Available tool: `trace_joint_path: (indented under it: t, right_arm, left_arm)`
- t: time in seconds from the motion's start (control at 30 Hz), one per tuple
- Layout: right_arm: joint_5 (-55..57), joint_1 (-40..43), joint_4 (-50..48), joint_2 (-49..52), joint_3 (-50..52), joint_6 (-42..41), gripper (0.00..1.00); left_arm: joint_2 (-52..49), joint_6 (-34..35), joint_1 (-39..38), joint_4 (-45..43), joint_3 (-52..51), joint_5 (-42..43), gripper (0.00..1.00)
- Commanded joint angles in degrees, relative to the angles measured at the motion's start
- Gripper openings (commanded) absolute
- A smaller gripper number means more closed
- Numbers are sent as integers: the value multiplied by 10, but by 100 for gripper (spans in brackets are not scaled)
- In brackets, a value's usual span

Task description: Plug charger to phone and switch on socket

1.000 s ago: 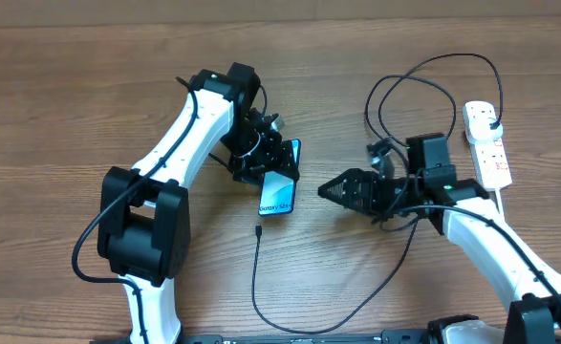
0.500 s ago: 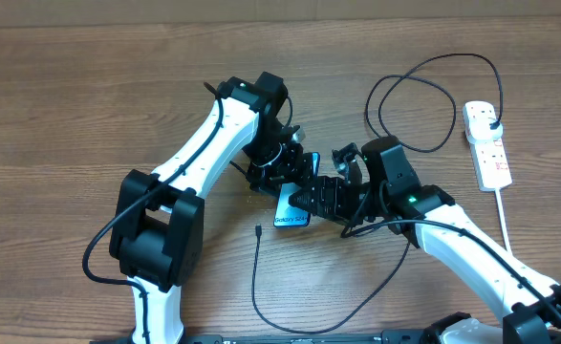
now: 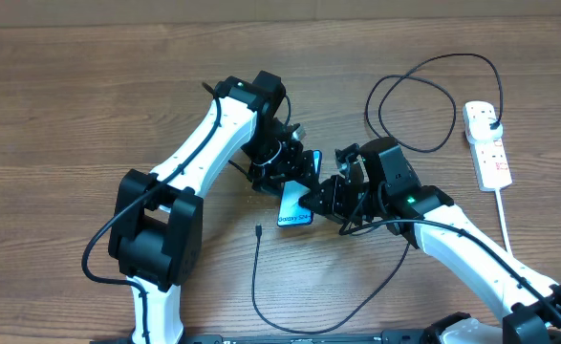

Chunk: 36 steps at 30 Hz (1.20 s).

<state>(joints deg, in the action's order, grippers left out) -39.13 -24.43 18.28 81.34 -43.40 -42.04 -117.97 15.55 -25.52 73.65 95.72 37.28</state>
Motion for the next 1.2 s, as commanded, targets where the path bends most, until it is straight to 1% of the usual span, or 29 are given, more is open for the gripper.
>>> trace_joint_path:
  t: [0.0,0.07,0.1,0.13,0.23,0.33,0.4,0.57,0.63,0.77,0.9,1.03,1.17]
  right_arm:
    - [5,-1,-2,1,4,0,9]
    - [5,-1,0,1,4,0,7]
    - [4,-1,2,1,4,0,4]
    - [-1,-1,3,1,4,0,4]
    - [-27,2,-5,0,3,1,4]
    - [-86,24,-31,-3,3,17,4]
    - [-131,44,-49,-5,3,20,4]
    - [-234,80,-109,-6,3,19,4]
    - [-256,84,-132,-6,3,14,4]
    - [-261,84,-179,-6,3,9,4]
    - [-236,84,-219,-6,3,-17,4]
    - [-213,84,-296,-6,3,-46,4]
    - [-205,84,-351,-6,3,-47,4]
  left_arm:
    - [14,3,-3,0,10,28,64]
    - [14,1,-3,0,10,28,67]
    - [14,-2,-3,0,10,28,69]
    - [14,-2,-3,0,10,26,72]
    - [14,-10,-2,0,11,27,71]
    - [15,-30,9,-1,13,48,70]
    - [17,-60,21,-9,14,97,70]
    - [19,-206,54,-29,15,331,71]
    - [19,-251,65,-35,15,401,71]
    - [19,-311,78,-41,15,488,72]
    - [19,-336,80,-40,15,533,68]
    - [19,-336,80,-41,15,534,65]
    - [21,-339,90,-42,16,534,61]
